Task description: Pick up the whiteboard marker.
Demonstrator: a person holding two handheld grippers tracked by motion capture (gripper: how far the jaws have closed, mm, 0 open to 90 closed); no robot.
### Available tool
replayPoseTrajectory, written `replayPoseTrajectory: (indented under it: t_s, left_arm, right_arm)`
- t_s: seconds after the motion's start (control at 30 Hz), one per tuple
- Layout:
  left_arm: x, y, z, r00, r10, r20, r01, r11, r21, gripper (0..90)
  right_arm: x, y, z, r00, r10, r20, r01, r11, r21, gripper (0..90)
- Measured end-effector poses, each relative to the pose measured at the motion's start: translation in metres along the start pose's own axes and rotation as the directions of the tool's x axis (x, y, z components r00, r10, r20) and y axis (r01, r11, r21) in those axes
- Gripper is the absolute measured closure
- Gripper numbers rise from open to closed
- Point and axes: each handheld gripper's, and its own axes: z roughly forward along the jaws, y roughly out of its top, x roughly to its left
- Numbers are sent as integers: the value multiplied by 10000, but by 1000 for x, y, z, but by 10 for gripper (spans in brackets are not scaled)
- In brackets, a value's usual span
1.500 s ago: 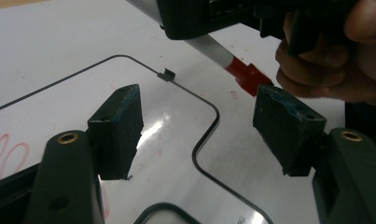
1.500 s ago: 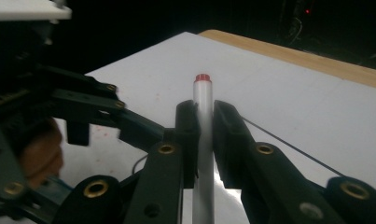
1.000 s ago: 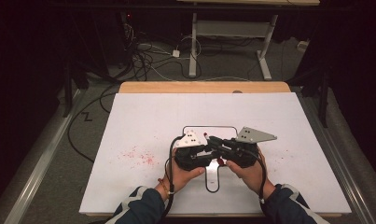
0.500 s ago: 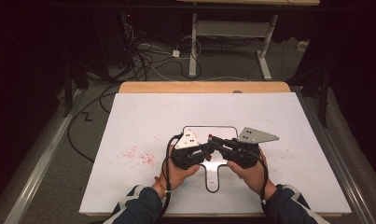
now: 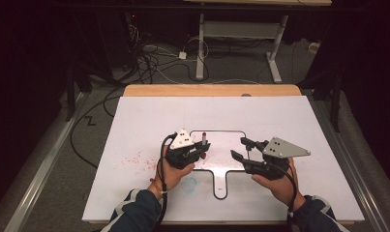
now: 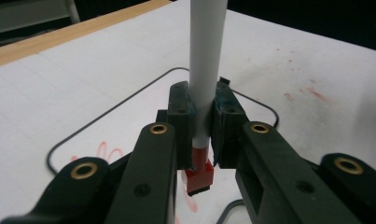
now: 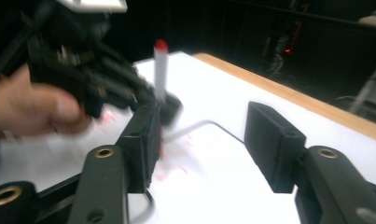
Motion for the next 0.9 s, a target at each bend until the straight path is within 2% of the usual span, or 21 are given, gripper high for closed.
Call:
replayPoseTrajectory:
  t_s: [0.03,0.07,0.1,0.13,0.17,0.27,0.3,0.47,0.5,0.57,0.7,0.87,0.9]
  left_arm:
    - [0,0,-1,9999,71,-82,-71,10000,-6,786]
    - [0,1,-3,9997,144,-207,-144,9999,9,786]
    - [1,1,-4,9996,144,-240,-145,9999,-27,786]
    - [3,1,-5,9996,130,-262,-132,9999,-67,786]
    - [4,1,-6,9995,128,-301,-130,9999,-78,786]
    - [7,1,-7,9994,197,-292,-200,9997,-101,786]
    - [8,1,-7,9992,247,-315,-250,9996,-92,786]
    - [12,3,-6,9983,395,-432,-399,9992,-91,786]
    - [13,3,-5,9981,415,-458,-418,9991,-67,786]
    - [15,4,-4,9980,437,-460,-440,9990,-44,786]
    - [22,6,-2,9973,497,-540,-500,9987,-36,786]
    - [35,11,1,9968,422,-674,-439,9988,-234,786]
    - [38,12,3,9962,444,-752,-463,9986,-246,786]
  right_arm:
    - [-2,-6,-7,9988,-336,368,332,9994,106,425]
    - [-2,-6,-7,9988,-336,368,332,9994,106,425]
    - [-2,-12,-13,9920,-913,873,894,9957,258,407]
    - [-2,-12,-13,9920,-913,873,894,9957,258,407]
    - [-4,-19,-18,9858,-1331,1026,1304,9909,330,413]
    - [-5,-25,-22,9833,-1393,1169,1347,9898,462,405]
    - [-8,-31,-26,9797,-1471,1360,1405,9884,570,397]
    - [-15,-41,-34,9807,-1143,1583,1078,9930,490,372]
    - [-19,-46,-37,9838,-954,1517,894,9949,461,351]
    - [-21,-49,-39,9845,-862,1526,796,9956,489,340]
    - [-26,-63,-45,9823,-628,1764,489,9955,817,306]
    - [-27,-72,-45,9786,-547,1982,328,9931,1124,271]
    - [-25,-74,-44,9766,-625,2059,351,9904,1340,256]
